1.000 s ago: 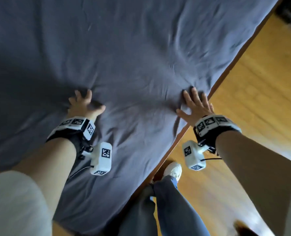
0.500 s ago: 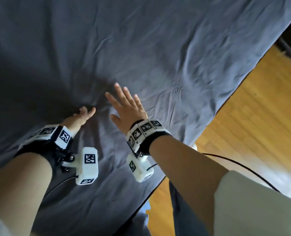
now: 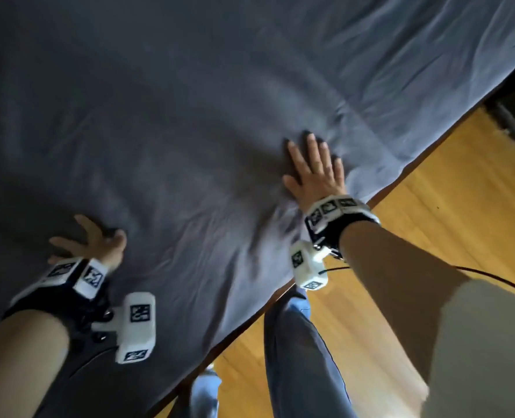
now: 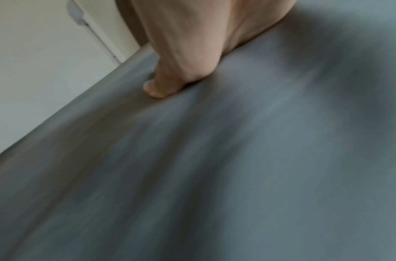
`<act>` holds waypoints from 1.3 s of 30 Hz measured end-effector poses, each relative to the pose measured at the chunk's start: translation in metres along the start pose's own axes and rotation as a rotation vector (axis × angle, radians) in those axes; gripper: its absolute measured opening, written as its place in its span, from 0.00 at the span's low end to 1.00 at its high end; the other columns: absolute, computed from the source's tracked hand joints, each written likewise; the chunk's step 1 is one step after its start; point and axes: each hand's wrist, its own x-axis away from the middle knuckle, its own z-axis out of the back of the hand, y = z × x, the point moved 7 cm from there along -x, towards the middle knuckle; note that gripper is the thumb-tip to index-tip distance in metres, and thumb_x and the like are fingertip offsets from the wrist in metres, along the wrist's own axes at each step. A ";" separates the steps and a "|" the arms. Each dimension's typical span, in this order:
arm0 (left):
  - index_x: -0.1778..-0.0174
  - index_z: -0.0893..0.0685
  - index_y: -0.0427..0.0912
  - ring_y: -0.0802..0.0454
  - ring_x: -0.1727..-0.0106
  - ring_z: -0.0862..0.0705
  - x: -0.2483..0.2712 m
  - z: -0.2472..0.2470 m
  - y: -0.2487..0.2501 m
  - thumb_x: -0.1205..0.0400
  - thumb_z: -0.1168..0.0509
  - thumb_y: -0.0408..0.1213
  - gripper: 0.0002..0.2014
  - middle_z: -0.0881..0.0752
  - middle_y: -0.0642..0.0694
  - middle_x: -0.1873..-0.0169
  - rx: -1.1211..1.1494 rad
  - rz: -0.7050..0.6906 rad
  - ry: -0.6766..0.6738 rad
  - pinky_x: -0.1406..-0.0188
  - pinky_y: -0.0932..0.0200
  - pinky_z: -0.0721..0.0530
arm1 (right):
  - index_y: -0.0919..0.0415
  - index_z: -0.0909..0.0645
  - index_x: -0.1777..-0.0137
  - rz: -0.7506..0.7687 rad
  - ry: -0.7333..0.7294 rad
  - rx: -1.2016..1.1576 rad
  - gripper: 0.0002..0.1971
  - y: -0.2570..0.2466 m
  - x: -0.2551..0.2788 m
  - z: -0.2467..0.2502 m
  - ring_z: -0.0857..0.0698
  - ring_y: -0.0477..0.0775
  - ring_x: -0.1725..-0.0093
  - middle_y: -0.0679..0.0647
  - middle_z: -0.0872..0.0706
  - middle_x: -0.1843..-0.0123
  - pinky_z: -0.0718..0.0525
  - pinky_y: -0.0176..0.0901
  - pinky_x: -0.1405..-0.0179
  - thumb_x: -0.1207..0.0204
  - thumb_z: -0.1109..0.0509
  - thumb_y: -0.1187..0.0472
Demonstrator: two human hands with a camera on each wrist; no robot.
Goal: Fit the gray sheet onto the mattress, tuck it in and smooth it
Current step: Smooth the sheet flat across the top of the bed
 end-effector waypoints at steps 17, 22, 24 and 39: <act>0.21 0.65 0.63 0.45 0.17 0.67 0.131 -0.082 0.157 0.18 0.38 0.34 0.44 0.69 0.50 0.18 -0.182 -0.733 -0.429 0.19 0.36 0.54 | 0.43 0.63 0.18 0.162 -0.124 0.058 0.33 -0.007 0.041 0.011 0.66 0.53 0.17 0.48 0.70 0.16 0.66 0.56 0.20 0.17 0.47 0.46; 0.23 0.62 0.62 0.48 0.17 0.44 0.117 -0.048 0.142 0.22 0.35 0.22 0.49 0.57 0.49 0.17 0.129 -0.780 -0.422 0.22 0.57 0.42 | 0.39 0.69 0.20 0.053 -0.260 0.109 0.37 0.035 0.039 -0.004 0.66 0.52 0.17 0.42 0.72 0.18 0.62 0.55 0.19 0.21 0.52 0.33; 0.25 0.61 0.66 0.48 0.16 0.48 0.112 -0.037 0.152 0.22 0.35 0.23 0.48 0.57 0.49 0.16 0.179 -0.780 -0.416 0.21 0.55 0.43 | 0.44 0.71 0.19 -0.136 -0.286 0.124 0.38 0.085 0.042 0.012 0.65 0.53 0.17 0.42 0.72 0.18 0.60 0.57 0.19 0.20 0.54 0.34; 0.18 0.54 0.52 0.43 0.16 0.62 0.120 -0.040 0.323 0.43 0.63 0.69 0.53 0.60 0.44 0.17 0.095 -0.654 -0.114 0.22 0.35 0.51 | 0.35 0.60 0.20 0.368 -0.169 0.217 0.33 0.071 -0.139 0.109 0.64 0.50 0.16 0.41 0.66 0.16 0.67 0.65 0.23 0.20 0.47 0.38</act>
